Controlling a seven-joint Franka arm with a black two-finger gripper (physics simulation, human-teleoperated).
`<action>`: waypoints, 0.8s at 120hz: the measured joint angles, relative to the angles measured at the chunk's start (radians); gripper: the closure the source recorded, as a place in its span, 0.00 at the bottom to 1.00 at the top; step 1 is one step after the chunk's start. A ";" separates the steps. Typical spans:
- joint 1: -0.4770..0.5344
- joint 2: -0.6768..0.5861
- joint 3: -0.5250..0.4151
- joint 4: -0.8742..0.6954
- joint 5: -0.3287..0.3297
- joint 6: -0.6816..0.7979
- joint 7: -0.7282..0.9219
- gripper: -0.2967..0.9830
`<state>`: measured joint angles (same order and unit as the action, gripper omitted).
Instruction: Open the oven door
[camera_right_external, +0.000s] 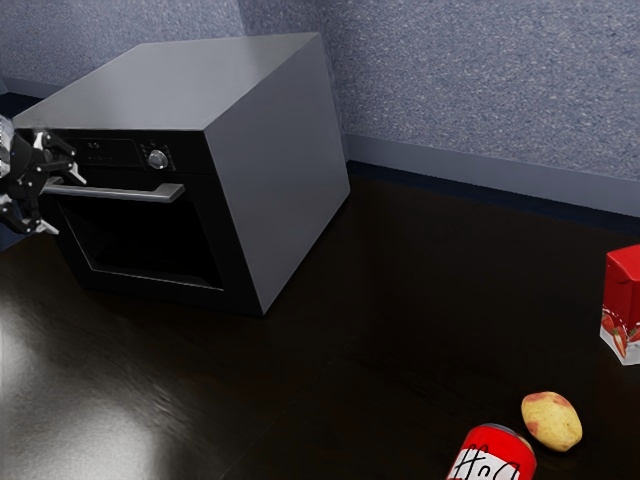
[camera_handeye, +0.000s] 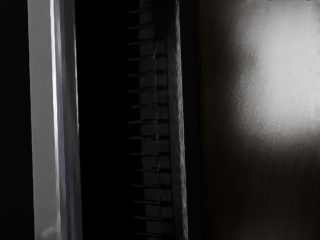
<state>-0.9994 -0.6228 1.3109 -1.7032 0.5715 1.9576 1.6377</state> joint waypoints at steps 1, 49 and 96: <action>0.009 0.000 -0.007 -0.010 0.001 0.000 -0.001 0.20; 0.678 0.096 -1.125 0.013 -0.101 -0.218 -0.201 0.24; 0.931 0.814 -1.043 0.408 -0.595 -0.454 -0.812 0.23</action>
<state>-0.0684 0.1914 0.2677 -1.2951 -0.0239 1.5033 0.8262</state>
